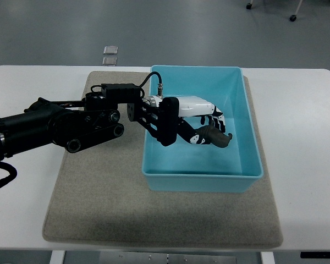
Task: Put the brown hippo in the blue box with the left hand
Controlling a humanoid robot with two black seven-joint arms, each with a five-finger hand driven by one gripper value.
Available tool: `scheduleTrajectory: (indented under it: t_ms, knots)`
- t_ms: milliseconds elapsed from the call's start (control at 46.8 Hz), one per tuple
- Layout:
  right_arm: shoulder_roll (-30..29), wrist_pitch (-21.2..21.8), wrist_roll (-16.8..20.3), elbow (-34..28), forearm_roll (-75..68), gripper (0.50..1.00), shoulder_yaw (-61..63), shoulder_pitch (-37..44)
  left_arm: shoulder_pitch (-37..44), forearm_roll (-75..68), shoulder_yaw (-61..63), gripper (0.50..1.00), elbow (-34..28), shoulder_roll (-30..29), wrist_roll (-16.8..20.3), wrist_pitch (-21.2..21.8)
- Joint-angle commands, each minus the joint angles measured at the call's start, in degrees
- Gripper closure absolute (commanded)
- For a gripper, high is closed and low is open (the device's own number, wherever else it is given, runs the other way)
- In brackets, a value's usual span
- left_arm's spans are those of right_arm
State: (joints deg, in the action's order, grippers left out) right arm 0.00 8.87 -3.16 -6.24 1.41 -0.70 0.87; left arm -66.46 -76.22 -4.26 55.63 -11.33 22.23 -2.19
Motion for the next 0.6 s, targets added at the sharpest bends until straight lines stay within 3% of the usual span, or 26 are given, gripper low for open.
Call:
scheduleTrajectory:
  t_ms: [0,85,342,577]
  knots:
    - [0.00,0.01,0.00,0.00,0.00,0.564,0.00,0.00,0.45,0.19,0.22,0.594,0.01,0.00,0.01,0.43]
    - [0.00,0.01,0.00,0.00,0.00,0.564,0.00,0.00,1.16,0.28,-0.05,0.540,0.01,0.00,0.01,0.34]
    - [0.00,0.01,0.00,0.00,0.00,0.564,0.00,0.00,1.16,0.55,-1.27,0.523,0.10,-0.62,0.27,0.43]
    - [0.00,0.01,0.00,0.00,0.00,0.564,0.00,0.00,2.56,4.84,-13.40,0.506,0.01,-1.06,0.27,0.16]
